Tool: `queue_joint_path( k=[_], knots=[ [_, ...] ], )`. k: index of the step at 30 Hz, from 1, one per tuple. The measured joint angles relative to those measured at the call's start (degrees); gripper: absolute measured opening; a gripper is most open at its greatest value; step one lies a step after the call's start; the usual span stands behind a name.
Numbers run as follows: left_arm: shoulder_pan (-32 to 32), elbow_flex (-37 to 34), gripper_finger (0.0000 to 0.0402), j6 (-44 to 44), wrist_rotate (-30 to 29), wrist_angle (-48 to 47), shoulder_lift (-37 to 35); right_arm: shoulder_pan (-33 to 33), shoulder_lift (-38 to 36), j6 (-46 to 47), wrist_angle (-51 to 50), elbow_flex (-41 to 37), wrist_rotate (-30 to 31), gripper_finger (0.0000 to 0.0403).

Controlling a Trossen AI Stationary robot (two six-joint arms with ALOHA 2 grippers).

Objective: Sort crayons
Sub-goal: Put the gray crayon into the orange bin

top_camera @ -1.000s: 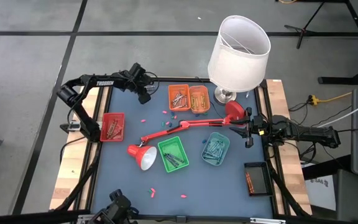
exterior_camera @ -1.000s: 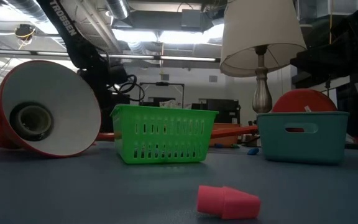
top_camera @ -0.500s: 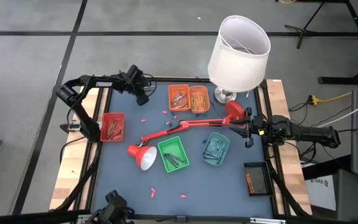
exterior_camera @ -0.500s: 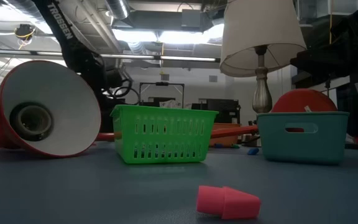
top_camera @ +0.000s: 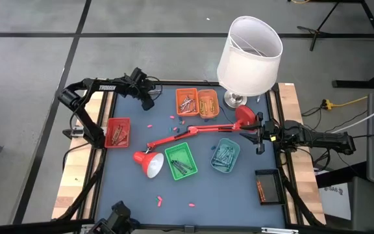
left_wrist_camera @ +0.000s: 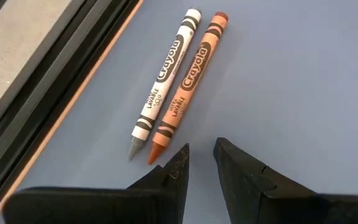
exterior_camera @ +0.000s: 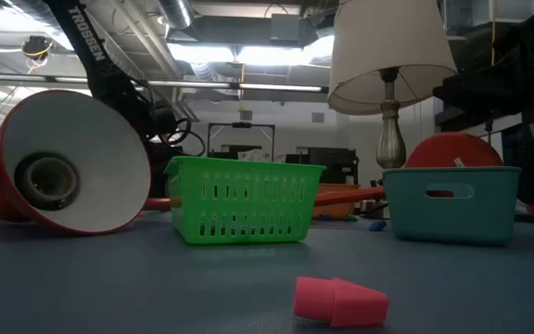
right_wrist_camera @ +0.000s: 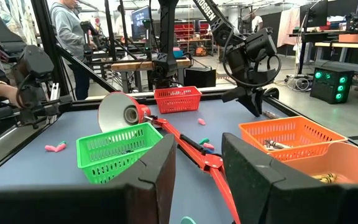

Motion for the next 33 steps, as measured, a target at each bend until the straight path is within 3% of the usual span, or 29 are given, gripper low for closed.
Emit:
queue_joint_path(
  k=[5, 12, 16, 22, 27, 33],
  knots=[
    [0.0, 0.0, 0.0075, 0.0, 1.1, -0.6, 0.0, 0.0, 0.0, 0.0, 0.0, 0.0, 0.0, 0.0129],
    [-0.1, -0.2, 0.0074, 0.0, 11.0, -1.3, 0.1, 0.0, 0.0, 0.0, 0.0, 0.0, 0.0, 0.0129],
    [-0.1, -0.1, 0.0065, 0.0, 12.7, -1.4, 0.2, 0.0, 0.0, 0.0, 0.0, 0.0, 0.0, 0.0129],
    [-0.1, 3.4, 0.0049, -3.6, 9.2, -0.1, 0.2, 0.0, 0.0, 0.0, 0.0, 0.0, 0.0, 0.0129],
    [-0.1, 5.8, 0.0048, -4.5, 2.0, 2.5, 0.2, 0.0, 0.0, 0.0, 0.0, 0.0, 0.0, 0.0129],
    [0.1, 5.9, 0.0075, -4.5, -1.2, 2.6, 0.2, 0.0, 0.0, 0.0, 0.0, 0.0, 0.0, 0.0129]
  ],
)
